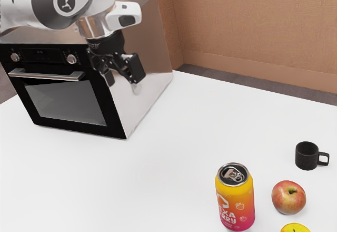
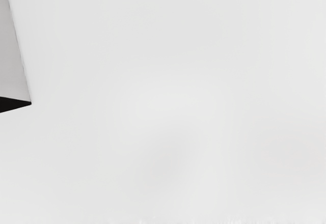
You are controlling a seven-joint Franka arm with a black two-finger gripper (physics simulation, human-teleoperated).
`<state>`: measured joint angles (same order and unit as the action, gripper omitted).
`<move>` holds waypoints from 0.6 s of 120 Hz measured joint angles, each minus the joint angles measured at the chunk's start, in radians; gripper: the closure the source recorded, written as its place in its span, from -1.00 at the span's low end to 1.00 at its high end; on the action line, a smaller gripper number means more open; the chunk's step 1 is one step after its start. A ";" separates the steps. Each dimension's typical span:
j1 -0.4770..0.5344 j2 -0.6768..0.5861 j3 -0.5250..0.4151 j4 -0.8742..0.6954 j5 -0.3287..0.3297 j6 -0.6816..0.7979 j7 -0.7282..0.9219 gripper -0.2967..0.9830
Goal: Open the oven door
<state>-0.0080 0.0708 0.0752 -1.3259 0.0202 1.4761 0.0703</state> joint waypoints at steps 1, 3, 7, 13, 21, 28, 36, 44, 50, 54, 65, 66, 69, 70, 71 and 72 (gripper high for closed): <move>-0.001 0.000 0.000 0.000 0.000 -0.001 0.001 -0.54; -0.003 0.000 0.000 0.000 0.000 -0.001 0.003 -0.54; -0.007 0.000 0.000 0.000 0.000 -0.003 0.006 -0.54; -0.011 0.000 0.000 0.000 0.000 -0.005 0.012 -0.54; -0.014 -0.002 0.001 0.002 0.000 -0.008 0.018 -0.54; -0.084 -0.104 0.074 0.023 -0.048 -0.005 0.057 -0.54; -0.104 -0.274 0.269 0.047 -0.154 0.021 0.195 -0.52; -0.001 -0.320 0.366 0.084 -0.112 0.059 0.329 -0.53; 0.014 -0.352 0.398 0.025 -0.083 0.113 0.428 -0.53; 0.020 -0.403 0.410 -0.089 -0.058 0.176 0.492 -0.53; 0.025 -0.566 0.424 -0.407 0.017 0.373 0.671 -0.53; 0.026 -0.578 0.427 -0.431 0.022 0.391 0.687 -0.53; 0.025 -0.603 0.440 -0.488 0.036 0.443 0.735 -0.53; 0.024 -0.609 0.445 -0.502 0.040 0.459 0.750 -0.53; 0.021 -0.614 0.452 -0.515 0.044 0.475 0.765 -0.54; 0.018 -0.618 0.458 -0.526 0.048 0.490 0.780 -0.54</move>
<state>0.0099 -0.5473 0.5333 -1.8515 0.0679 1.9657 0.8507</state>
